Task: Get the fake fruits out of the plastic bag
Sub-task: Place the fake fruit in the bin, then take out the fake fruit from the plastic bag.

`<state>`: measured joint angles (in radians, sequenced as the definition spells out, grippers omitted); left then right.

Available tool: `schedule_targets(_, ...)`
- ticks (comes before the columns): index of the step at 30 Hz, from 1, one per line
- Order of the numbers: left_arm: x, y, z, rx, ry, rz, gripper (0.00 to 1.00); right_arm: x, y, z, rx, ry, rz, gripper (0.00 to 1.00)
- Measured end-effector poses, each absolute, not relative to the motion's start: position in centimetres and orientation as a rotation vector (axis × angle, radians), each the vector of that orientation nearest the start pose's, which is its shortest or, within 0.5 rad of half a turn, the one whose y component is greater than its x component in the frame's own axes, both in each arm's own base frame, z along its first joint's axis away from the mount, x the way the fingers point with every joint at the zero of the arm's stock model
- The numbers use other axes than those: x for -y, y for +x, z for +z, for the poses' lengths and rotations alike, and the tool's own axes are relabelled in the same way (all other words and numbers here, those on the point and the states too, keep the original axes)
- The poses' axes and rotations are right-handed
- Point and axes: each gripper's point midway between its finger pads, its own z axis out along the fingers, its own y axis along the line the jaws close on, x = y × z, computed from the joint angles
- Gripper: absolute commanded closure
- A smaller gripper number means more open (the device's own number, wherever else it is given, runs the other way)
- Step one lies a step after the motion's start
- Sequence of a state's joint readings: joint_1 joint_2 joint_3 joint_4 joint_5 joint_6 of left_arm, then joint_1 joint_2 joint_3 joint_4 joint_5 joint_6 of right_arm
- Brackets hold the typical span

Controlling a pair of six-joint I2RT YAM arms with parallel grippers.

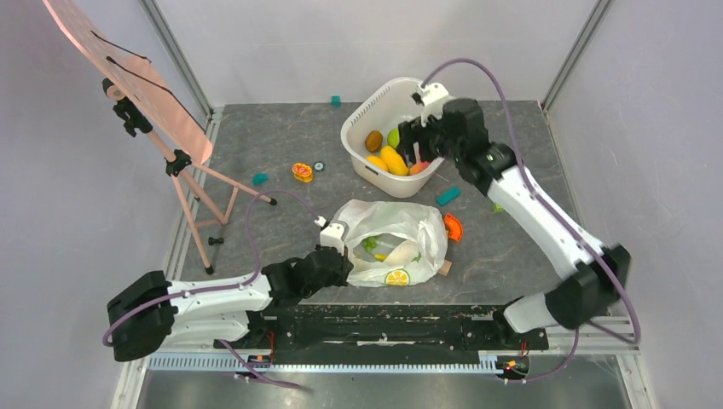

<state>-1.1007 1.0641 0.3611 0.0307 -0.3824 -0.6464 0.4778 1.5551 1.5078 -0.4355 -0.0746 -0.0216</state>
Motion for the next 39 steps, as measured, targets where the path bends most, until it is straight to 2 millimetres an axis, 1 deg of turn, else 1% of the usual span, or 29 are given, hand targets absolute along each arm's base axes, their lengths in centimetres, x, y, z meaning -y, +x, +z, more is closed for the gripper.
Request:
schedule_targets(2, 23.9, 16.9, 5.5, -2.22, 0.3, -0.549, 0.96, -22.3, 37.5, 28.8, -1.928, -0.567, 0.392, 0.3)
schedule_targets(3, 23.9, 16.9, 5.6, -2.218, 0.298, -0.551, 0.96, -22.5, 35.9, 29.1, -1.906, -0.578, 0.412, 0.33)
schedule_targets(4, 23.9, 16.9, 5.8, -2.216, 0.297, -0.554, 0.96, -23.0, 33.9, 29.3, -1.873, -0.598, 0.443, 0.37)
schedule_targets(6, 24.1, 17.0, 6.4, -2.206, 0.292, -0.565, 0.96, -24.2, 30.2, 29.1, -1.826, -0.653, 0.508, 0.43)
schedule_targets(9, 24.5, 17.2, 7.2, -2.192, 0.286, -0.581, 0.97, -26.1, 23.7, 27.5, -1.769, -0.781, 0.641, 0.53)
schedule_targets(10, 24.5, 17.2, 7.4, -2.191, 0.285, -0.583, 0.97, -26.5, 22.2, 26.9, -1.759, -0.813, 0.676, 0.56)
schedule_targets(13, 24.7, 17.2, 7.7, -2.19, 0.287, -0.587, 0.97, -27.0, 18.8, 24.5, -1.741, -0.871, 0.757, 0.62)
schedule_targets(16, 24.8, 17.0, 7.8, -2.197, 0.296, -0.596, 0.98, -27.3, 16.5, 21.3, -1.762, -0.927, 0.802, 0.65)
schedule_targets(20, 25.0, 17.0, 8.6, -2.194, 0.298, -0.607, 0.98, -28.0, 14.7, 17.1, -1.831, -0.995, 0.823, 0.73)
schedule_targets(24, 25.5, 17.2, 9.9, -2.178, 0.292, -0.628, 0.98, -29.2, 14.5, 14.7, -1.877, -1.013, 0.808, 0.77)
schedule_targets(27, 25.8, 17.3, 11.2, -2.16, 0.287, -0.648, 0.98, -29.7, 15.2, 13.4, -1.899, -0.984, 0.771, 0.77)
schedule_targets(30, 25.9, 17.4, 12.8, -2.136, 0.29, -0.663, 0.98, -29.6, 16.9, 12.3, -1.939, -0.9, 0.689, 0.77)
schedule_targets(33, 26.2, 17.9, 15.7, -2.092, 0.288, -0.694, 0.98, -29.6, 18.2, 10.9, -1.984, -0.833, 0.623, 0.77)
schedule_targets(35, 26.4, 18.5, 17.5, -2.065, 0.281, -0.717, 0.98, -29.6, 18.6, 9.9, -2.01, -0.809, 0.594, 0.77)
schedule_targets(37, 26.7, 19.5, 19.3, -2.04, 0.266, -0.745, 0.98, -29.7, 19.1, 9.1, -2.027, -0.784, 0.572, 0.77)
schedule_targets(39, 26.9, 20.6, 20.2, -2.031, 0.259, -0.755, 0.98, -29.8, 19.4, 8.5, -2.04, -0.769, 0.556, 0.77)
